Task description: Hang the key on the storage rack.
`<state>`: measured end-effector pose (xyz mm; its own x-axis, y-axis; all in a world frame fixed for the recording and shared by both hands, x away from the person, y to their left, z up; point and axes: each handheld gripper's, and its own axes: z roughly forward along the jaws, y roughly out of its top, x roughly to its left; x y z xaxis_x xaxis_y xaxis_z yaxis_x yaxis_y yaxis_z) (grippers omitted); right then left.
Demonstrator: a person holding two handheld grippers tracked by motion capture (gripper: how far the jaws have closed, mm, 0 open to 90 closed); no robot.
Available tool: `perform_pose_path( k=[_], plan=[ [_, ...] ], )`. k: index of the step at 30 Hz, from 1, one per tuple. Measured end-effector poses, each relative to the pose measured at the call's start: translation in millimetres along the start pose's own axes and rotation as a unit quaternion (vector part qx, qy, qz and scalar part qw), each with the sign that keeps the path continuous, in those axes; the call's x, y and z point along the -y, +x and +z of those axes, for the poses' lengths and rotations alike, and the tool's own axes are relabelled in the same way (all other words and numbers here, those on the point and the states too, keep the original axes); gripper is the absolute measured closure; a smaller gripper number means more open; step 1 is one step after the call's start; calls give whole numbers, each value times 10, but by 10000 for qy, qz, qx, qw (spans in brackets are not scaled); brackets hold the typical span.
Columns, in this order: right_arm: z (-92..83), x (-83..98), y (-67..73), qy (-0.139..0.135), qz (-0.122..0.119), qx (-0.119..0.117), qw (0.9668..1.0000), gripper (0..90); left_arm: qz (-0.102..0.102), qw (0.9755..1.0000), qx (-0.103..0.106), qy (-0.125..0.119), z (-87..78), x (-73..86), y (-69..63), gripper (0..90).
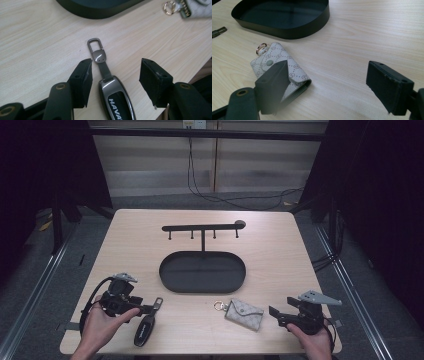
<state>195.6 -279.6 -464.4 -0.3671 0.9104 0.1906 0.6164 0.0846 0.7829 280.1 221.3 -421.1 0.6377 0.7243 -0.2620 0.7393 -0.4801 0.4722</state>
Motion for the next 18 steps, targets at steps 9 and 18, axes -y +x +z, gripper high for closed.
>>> perform_pose_path(
  k=[9,18],
  plan=[
    [7,1,0,68,58,-46,9999,189,-105,9991,-23,405,126,-156,11,467],
    [18,2,2,120,68,-34,9999,186,60,9958,-152,897,244,-360,-16,565]
  ],
)
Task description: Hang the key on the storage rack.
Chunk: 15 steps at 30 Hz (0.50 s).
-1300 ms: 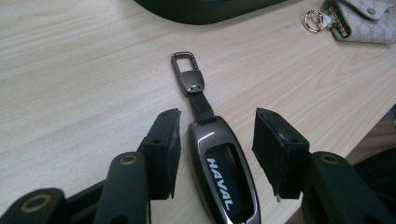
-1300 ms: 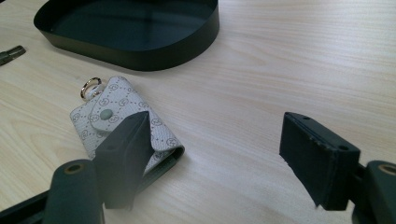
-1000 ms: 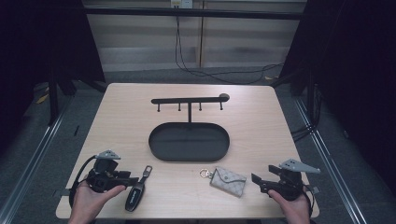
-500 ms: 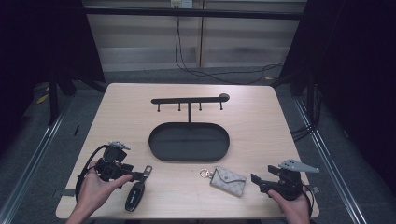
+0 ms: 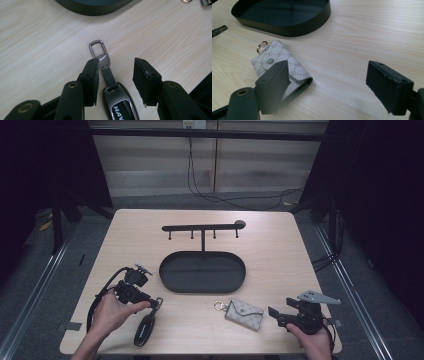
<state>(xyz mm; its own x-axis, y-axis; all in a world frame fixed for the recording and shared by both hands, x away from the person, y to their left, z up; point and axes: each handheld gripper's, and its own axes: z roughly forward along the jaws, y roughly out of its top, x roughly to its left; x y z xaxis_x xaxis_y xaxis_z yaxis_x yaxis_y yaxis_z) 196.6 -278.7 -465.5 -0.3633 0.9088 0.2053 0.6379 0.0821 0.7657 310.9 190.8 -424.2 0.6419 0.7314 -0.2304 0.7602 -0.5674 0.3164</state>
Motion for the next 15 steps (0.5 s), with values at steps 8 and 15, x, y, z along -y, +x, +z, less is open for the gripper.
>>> perform_pose_path(
  k=[8,15],
  plan=[
    [13,-1,2,44,-18,-45,10000,187,-65,9981,-280,548,200,-149,61,578],
    [18,0,5,63,-28,-47,10000,187,-86,9972,-185,722,314,-207,72,606]
  ],
)
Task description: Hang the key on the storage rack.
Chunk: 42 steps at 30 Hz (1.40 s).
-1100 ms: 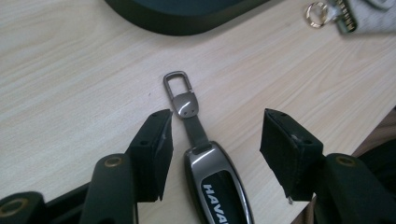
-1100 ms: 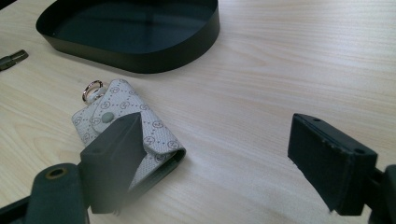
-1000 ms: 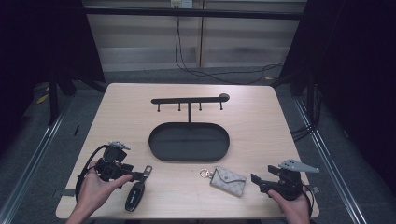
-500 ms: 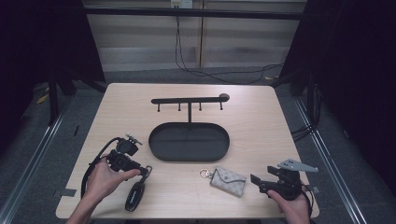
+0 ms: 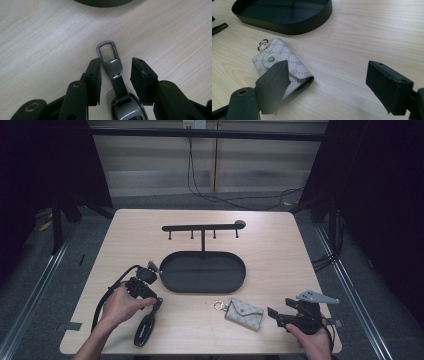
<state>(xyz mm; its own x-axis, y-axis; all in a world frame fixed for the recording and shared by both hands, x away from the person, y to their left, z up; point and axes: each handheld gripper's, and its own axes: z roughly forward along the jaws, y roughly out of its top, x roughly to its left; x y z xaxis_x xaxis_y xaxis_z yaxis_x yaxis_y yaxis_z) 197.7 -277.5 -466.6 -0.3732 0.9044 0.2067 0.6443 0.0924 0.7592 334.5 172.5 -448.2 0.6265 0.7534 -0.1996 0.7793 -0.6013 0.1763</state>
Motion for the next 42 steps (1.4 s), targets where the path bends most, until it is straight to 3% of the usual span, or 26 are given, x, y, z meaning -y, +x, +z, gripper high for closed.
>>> perform_pose_path(
  k=[3,7,10,15,19,25,30,34,42],
  plan=[
    [4,0,3,26,-5,13,10000,187,3,10000,-79,35,-2,-24,-2,624],
    [3,-1,2,19,8,-25,10000,186,-117,9994,94,315,63,-61,18,609],
    [4,-1,-1,22,15,-30,10000,185,-117,9990,51,429,110,-73,11,610],
    [7,-2,-3,43,23,-31,10000,186,-92,9988,-106,465,131,-87,-10,641],
    [12,0,-2,68,33,-36,10000,185,-70,9976,-175,667,184,-89,-19,654],
    [17,-1,-2,79,44,-45,9999,185,-43,9971,-312,689,200,-119,-67,662],
    [21,0,-4,101,38,-48,9999,185,-69,9951,-544,820,225,-157,-137,668],
    [17,1,-11,89,71,-35,9999,184,60,9928,-798,892,245,-172,-207,673],
    [27,0,-12,140,85,-27,9999,185,91,9911,-797,1060,253,-215,-212,700]
  ],
)
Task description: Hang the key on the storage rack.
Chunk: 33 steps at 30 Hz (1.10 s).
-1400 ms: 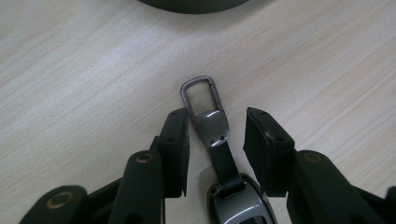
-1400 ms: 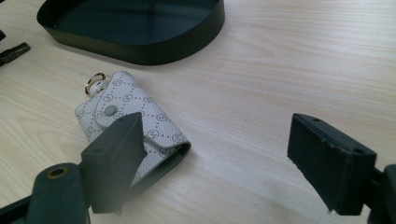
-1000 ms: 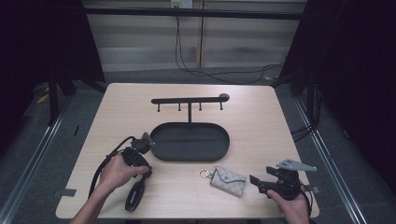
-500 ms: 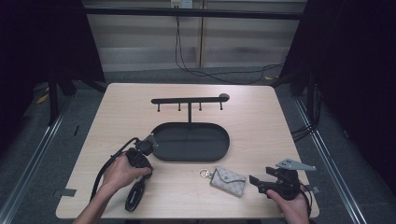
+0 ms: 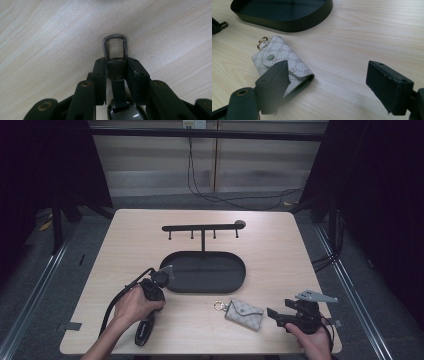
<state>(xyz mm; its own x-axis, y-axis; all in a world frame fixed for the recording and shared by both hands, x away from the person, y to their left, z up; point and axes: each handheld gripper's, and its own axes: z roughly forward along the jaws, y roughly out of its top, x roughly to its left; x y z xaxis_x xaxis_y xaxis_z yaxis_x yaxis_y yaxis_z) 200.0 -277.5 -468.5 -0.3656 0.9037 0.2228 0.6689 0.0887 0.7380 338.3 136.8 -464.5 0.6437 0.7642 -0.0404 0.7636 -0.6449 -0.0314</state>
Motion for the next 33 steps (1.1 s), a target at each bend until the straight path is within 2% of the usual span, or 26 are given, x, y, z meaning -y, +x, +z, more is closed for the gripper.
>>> perform_pose_path(
  k=[1,3,4,8,13,15,20,22,24,25,30,33],
  plan=[
    [1,0,-2,-5,-2,-1,10000,185,-24,10000,38,36,-1,-2,-3,701],
    [2,1,1,3,-15,3,10000,186,113,9999,37,23,0,-8,15,702],
    [1,1,3,11,-23,0,10000,186,70,9999,69,29,-1,-3,15,702],
    [6,0,0,20,-12,13,10000,191,305,9995,99,-8,-1,4,34,705],
    [13,-3,-3,45,0,22,10000,194,266,9988,387,110,-5,-6,101,706],
    [11,-1,-1,31,2,25,10000,193,325,9984,451,138,-6,-1,119,707],
    [19,-4,-5,56,26,31,10000,195,286,9978,599,24,-51,41,156,707],
    [18,-3,-4,51,16,32,10000,196,298,9977,612,8,-82,50,173,707],
    [15,-3,-4,50,28,41,10000,197,184,9984,523,-129,-128,65,183,708],
    [14,-3,-4,44,32,51,10000,197,130,9985,520,-122,-142,67,190,708],
    [14,-3,-9,40,39,56,10000,196,126,9979,627,-144,-209,78,220,708],
    [16,-3,-9,46,41,56,10000,197,202,9970,722,-164,-250,90,229,708]
  ],
)
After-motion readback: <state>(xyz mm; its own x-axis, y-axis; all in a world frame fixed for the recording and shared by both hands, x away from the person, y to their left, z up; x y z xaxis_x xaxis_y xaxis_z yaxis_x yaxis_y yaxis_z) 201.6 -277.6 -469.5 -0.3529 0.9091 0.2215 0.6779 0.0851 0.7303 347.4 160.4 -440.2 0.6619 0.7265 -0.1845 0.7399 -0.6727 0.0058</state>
